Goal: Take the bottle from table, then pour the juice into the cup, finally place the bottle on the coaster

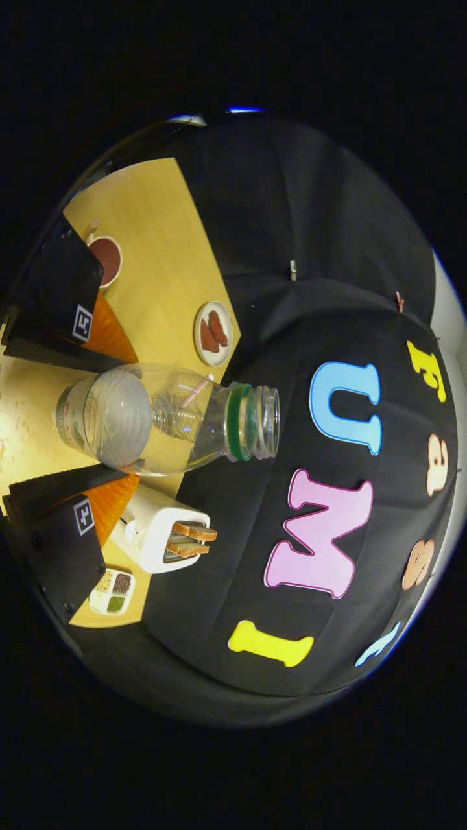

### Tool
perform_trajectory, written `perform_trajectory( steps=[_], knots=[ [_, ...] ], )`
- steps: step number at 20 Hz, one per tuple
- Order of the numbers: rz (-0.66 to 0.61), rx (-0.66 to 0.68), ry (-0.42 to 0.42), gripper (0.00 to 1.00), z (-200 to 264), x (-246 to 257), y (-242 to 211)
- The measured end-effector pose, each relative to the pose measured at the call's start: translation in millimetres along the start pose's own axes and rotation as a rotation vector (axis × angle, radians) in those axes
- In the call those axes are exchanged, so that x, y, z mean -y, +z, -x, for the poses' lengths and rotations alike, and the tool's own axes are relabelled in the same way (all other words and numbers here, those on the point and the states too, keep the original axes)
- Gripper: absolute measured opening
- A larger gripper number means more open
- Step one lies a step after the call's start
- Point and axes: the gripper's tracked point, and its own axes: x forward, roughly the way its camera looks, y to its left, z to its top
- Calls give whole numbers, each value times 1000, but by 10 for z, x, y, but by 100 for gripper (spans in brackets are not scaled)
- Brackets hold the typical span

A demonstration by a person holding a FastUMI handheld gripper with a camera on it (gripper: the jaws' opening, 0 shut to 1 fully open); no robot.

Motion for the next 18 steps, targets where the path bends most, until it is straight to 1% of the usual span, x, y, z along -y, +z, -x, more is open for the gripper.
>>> perform_trajectory(
  steps=[2,8,13,18],
  knots=[
    [-26,27,10,72,-161,47,-14],
    [-87,38,28,71,-592,138,-265],
    [-77,25,29,72,-826,140,-508],
    [-57,3,39,72,-897,93,-715]
  ],
)
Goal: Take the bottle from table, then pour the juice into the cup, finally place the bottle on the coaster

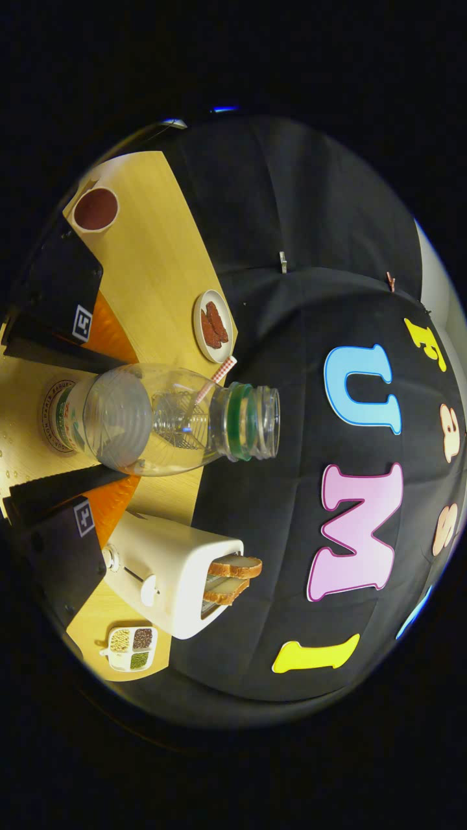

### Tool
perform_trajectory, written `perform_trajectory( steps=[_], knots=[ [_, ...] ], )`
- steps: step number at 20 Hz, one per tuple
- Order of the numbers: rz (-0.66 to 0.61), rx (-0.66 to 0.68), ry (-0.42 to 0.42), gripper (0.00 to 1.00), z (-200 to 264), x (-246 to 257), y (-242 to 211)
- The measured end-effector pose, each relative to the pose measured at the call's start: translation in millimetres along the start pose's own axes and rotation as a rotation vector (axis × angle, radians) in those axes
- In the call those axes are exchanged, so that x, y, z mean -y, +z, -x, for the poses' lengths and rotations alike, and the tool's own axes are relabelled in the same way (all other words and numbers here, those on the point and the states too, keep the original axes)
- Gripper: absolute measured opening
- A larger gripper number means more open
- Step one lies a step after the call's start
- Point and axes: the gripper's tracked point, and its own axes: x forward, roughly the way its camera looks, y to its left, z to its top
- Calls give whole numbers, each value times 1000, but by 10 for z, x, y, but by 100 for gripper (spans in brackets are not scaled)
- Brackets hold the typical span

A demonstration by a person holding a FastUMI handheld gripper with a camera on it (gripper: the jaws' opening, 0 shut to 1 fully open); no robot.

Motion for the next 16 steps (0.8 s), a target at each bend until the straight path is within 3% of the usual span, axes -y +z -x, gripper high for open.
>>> perform_trajectory(
  steps=[13,15,16],
  knots=[
    [-4,-14,7,81,29,-4,-112],
    [2,-8,-5,100,95,45,-65],
    [6,-3,-10,98,90,55,-51]
  ],
)
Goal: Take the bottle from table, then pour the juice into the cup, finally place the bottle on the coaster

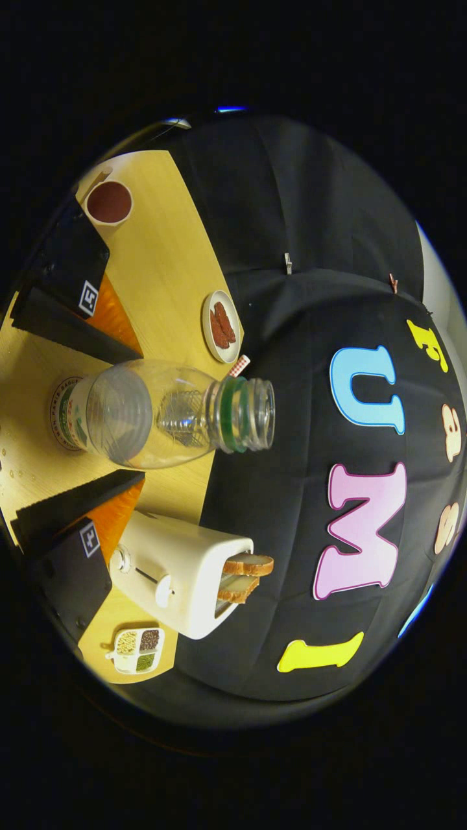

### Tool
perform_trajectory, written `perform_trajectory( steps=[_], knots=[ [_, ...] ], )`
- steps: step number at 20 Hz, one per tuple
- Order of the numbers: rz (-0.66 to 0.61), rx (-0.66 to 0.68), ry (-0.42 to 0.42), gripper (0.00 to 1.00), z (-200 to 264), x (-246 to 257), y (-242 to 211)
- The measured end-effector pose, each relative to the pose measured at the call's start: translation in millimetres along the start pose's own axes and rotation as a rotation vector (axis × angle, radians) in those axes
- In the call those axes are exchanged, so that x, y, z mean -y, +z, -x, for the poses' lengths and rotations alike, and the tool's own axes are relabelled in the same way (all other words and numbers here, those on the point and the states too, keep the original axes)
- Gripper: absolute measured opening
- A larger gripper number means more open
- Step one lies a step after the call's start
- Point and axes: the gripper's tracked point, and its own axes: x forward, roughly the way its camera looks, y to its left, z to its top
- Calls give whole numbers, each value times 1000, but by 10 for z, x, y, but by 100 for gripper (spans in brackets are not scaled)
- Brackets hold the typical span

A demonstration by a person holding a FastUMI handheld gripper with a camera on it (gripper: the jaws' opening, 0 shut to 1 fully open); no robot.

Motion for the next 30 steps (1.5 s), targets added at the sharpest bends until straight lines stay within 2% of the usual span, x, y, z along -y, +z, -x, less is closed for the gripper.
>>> perform_trajectory(
  steps=[8,11,14,20,23,30],
  knots=[
    [73,18,-11,98,498,-60,115],
    [39,32,-15,98,754,5,215],
    [34,59,-58,98,1108,200,381],
    [-90,71,-193,98,1982,422,568],
    [-119,92,-307,98,2417,494,683],
    [-146,144,-485,97,3248,488,920]
  ],
)
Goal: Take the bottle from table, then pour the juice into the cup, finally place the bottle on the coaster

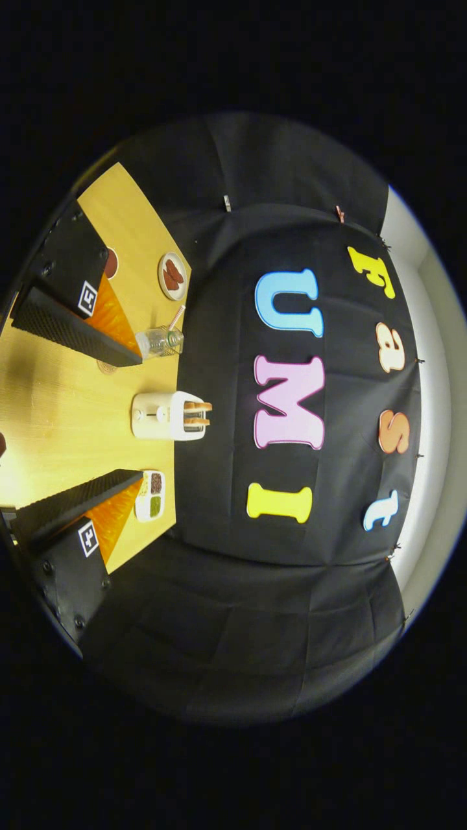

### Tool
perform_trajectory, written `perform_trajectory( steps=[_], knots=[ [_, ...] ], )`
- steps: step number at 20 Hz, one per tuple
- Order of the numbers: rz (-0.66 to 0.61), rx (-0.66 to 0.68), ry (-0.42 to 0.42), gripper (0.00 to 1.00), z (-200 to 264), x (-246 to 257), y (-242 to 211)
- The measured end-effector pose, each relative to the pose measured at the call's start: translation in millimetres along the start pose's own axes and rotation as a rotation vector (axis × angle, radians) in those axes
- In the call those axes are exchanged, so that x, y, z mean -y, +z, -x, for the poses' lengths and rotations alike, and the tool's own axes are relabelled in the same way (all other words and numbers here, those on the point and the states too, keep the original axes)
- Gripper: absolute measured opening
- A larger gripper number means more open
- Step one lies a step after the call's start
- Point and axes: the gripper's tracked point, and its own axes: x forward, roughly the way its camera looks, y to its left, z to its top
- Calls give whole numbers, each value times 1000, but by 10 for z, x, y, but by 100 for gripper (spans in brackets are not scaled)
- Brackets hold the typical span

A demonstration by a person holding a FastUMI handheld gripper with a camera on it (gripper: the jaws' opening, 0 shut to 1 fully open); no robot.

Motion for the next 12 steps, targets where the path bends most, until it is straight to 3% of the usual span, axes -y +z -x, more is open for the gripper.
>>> perform_trajectory(
  steps=[6,12],
  knots=[
    [2,55,-86,98,479,102,237],
    [28,117,-57,98,682,-168,358]
  ],
)
